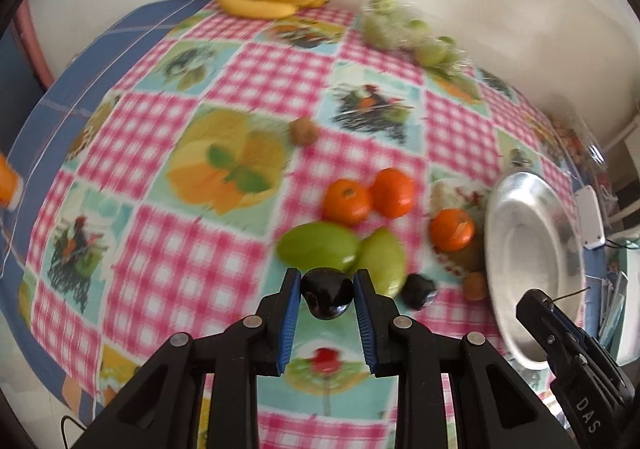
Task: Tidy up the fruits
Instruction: 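Carry both held cherries over the steel bowl with both tools, then open the right tool over the bowl while the left tool releases its cherry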
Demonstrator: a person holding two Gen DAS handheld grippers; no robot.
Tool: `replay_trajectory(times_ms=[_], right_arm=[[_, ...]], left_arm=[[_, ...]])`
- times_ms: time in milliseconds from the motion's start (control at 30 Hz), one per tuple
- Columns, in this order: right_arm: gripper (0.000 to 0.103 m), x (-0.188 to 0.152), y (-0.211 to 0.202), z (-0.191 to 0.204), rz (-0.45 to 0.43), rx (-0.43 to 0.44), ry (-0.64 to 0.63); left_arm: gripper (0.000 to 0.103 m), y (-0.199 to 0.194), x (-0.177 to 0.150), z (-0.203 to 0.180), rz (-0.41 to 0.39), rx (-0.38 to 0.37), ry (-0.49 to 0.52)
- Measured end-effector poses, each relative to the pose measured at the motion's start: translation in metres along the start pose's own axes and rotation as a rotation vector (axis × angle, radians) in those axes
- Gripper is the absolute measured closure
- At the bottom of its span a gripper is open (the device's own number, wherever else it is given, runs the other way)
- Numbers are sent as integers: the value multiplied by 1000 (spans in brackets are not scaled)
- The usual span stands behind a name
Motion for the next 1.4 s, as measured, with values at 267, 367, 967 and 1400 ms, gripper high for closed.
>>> replay_trajectory(times_ms=[267, 367, 967, 1400], right_arm=[[76, 5, 8, -57, 30, -99, 148], [76, 3, 13, -82, 49, -133, 197], [76, 5, 36, -171, 105, -206, 375], [75, 5, 46, -172, 132, -216, 378]], left_arm=[[74, 18, 12, -52, 5, -18, 123], [74, 25, 14, -71, 6, -39, 154], [74, 75, 9, -164, 29, -140, 320], [64, 88, 3, -175, 68, -166, 339]])
Point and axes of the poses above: each gripper's, at about its wrist camera, not at the fingertips, and y roughly the way its jaws point, z to its left, x to its top, the point moved 9 cm from there along y, roughly the way its jaws point, and after that the axes turned 11 degrees about -x, right-handed, at the moved point
